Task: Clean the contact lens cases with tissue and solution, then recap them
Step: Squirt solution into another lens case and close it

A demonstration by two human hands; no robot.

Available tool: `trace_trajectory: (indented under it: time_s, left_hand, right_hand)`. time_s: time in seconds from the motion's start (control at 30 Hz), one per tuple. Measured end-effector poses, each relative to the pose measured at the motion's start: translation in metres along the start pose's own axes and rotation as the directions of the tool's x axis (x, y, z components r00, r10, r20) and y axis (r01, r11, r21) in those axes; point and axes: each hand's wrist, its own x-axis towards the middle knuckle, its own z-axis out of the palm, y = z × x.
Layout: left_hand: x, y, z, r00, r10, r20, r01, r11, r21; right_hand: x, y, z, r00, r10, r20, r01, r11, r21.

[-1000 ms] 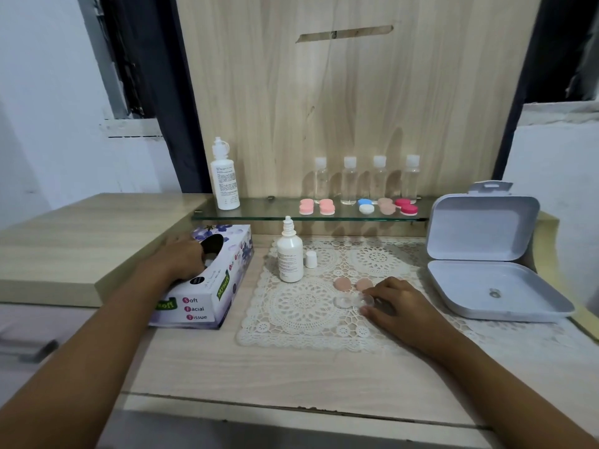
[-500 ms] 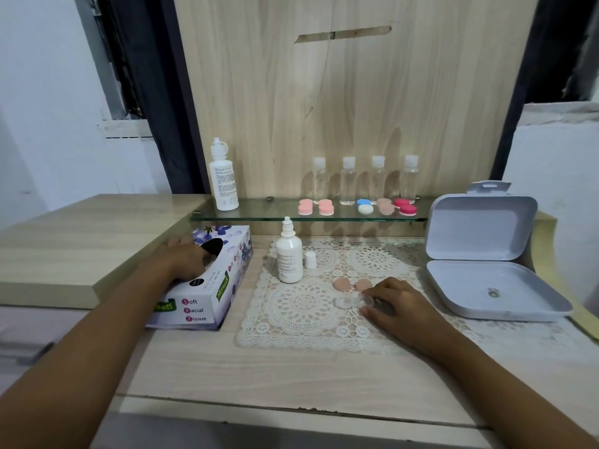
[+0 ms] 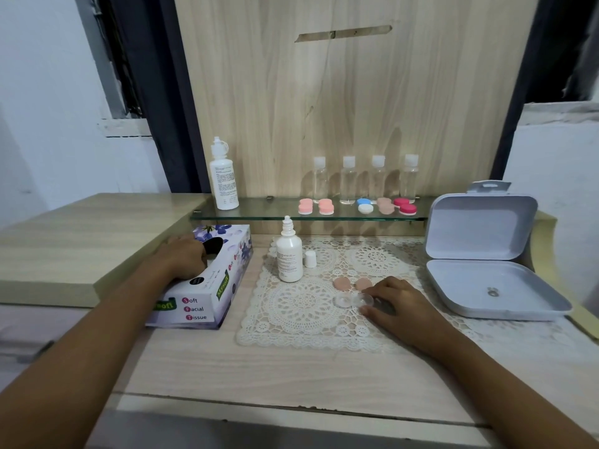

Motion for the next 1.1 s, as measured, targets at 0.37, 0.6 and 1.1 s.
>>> trace_trajectory:
  time_s: [0.37,0.6,1.1]
  left_hand:
    - [0.0021,0.0048,-0.0042,0.994,-0.003,0.109,0.001,1.0,0.016]
    - [-0.0003,0.0038,-0.005,0.997,0.005,0.078,-0.006,1.0,0.009]
    - [-0.0028,0.0035,-0.0071,0.998,0.048,0.041,-0.049,0.998,0.026]
  right_hand:
    - [-0.0001,0.0015,0.0007,1.0,0.002,0.001,-0.002,1.0,-0.001]
    - [0.0007,0.0016,0.0011,1.0,0.004,0.004,-0.004,1.0,-0.009]
    - [-0.0004,0.001,0.0004,1.0,0.006,0.003,-0.006,1.0,0.009]
